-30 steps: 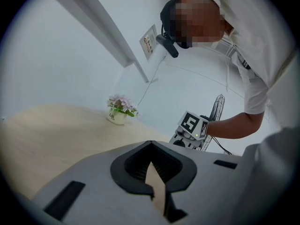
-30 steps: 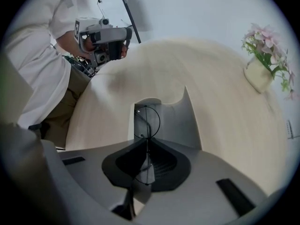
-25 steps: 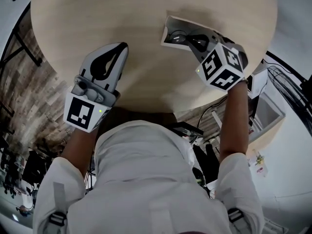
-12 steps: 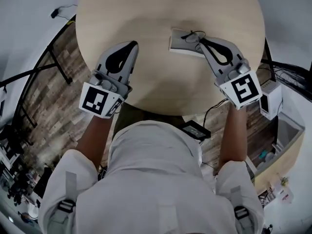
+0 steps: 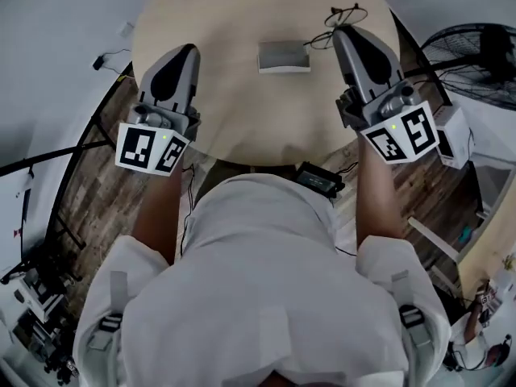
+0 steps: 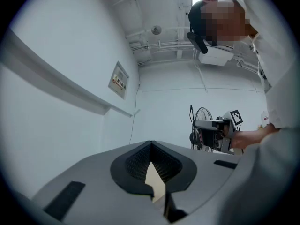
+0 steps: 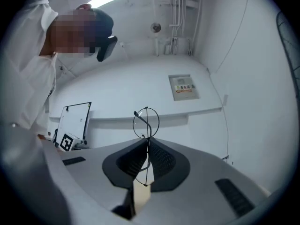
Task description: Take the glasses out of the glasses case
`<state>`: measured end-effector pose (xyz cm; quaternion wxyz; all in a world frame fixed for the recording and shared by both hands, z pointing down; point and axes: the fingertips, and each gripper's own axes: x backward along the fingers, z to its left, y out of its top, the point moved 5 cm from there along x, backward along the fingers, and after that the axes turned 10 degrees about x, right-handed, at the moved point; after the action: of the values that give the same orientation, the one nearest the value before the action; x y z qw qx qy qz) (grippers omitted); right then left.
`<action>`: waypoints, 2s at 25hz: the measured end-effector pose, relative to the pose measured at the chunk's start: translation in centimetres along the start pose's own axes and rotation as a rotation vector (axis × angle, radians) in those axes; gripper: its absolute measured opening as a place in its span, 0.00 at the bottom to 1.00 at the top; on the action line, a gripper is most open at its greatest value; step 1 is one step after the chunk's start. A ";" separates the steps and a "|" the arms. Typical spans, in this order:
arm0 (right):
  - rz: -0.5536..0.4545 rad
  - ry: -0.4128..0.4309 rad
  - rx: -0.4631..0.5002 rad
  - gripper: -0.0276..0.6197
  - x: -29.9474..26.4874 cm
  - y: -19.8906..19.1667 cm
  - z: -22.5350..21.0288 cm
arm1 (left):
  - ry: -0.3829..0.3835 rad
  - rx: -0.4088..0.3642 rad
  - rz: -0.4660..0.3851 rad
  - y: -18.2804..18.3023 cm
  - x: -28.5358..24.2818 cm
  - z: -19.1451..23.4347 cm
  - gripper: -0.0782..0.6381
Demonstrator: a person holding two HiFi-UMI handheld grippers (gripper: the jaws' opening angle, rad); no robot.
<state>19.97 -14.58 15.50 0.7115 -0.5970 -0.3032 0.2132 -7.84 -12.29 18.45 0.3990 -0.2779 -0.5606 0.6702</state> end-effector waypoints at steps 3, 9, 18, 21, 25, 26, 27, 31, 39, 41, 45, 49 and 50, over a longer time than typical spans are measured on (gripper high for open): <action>-0.062 -0.116 -0.009 0.09 2.6 2.3 0.8 | -0.027 -0.006 -0.034 2.6 1.7 -0.1 0.13; -0.089 -0.269 -0.007 0.09 7.1 3.7 4.9 | -0.085 0.019 -0.065 4.5 5.1 0.3 0.13; -0.034 -0.450 0.038 0.09 10.5 3.3 15.3 | -0.214 0.082 -0.059 4.4 12.8 1.4 0.13; 0.000 -0.477 0.044 0.09 10.7 2.7 19.0 | -0.209 0.123 -0.056 4.0 15.8 2.6 0.13; 0.042 -0.507 0.023 0.09 11.2 1.6 23.8 | -0.201 0.172 -0.061 3.3 19.6 4.0 0.13; 0.051 -0.511 0.017 0.09 11.2 1.4 24.9 | -0.197 0.186 -0.060 3.0 20.4 4.3 0.13; 0.061 -0.512 0.014 0.09 11.3 1.2 25.9 | -0.194 0.200 -0.058 2.7 21.1 4.5 0.13; 0.112 -0.512 0.010 0.09 12.0 0.6 29.7 | -0.193 0.238 -0.036 1.1 23.9 4.3 0.13; 0.160 -0.478 -0.018 0.09 12.9 -0.3 31.9 | -0.165 0.255 0.044 -2.1 26.1 2.7 0.12; 0.168 -0.459 -0.026 0.09 13.4 -0.7 32.4 | -0.155 0.248 0.064 -2.5 26.8 2.0 0.12; 0.170 -0.425 -0.044 0.09 14.2 -1.5 32.9 | -0.149 0.229 0.103 -3.4 27.5 0.3 0.12; 0.168 -0.410 -0.065 0.09 16.0 -2.0 33.2 | -0.154 0.198 0.148 -4.5 27.7 -2.7 0.12; 0.168 -0.412 -0.068 0.09 16.7 -2.1 33.2 | -0.156 0.189 0.154 -4.8 27.7 -3.6 0.12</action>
<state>9.18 20.07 23.95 0.5938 -0.5877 -0.3983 0.3786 -18.45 13.35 24.40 0.3258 -0.2283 -0.5013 0.7684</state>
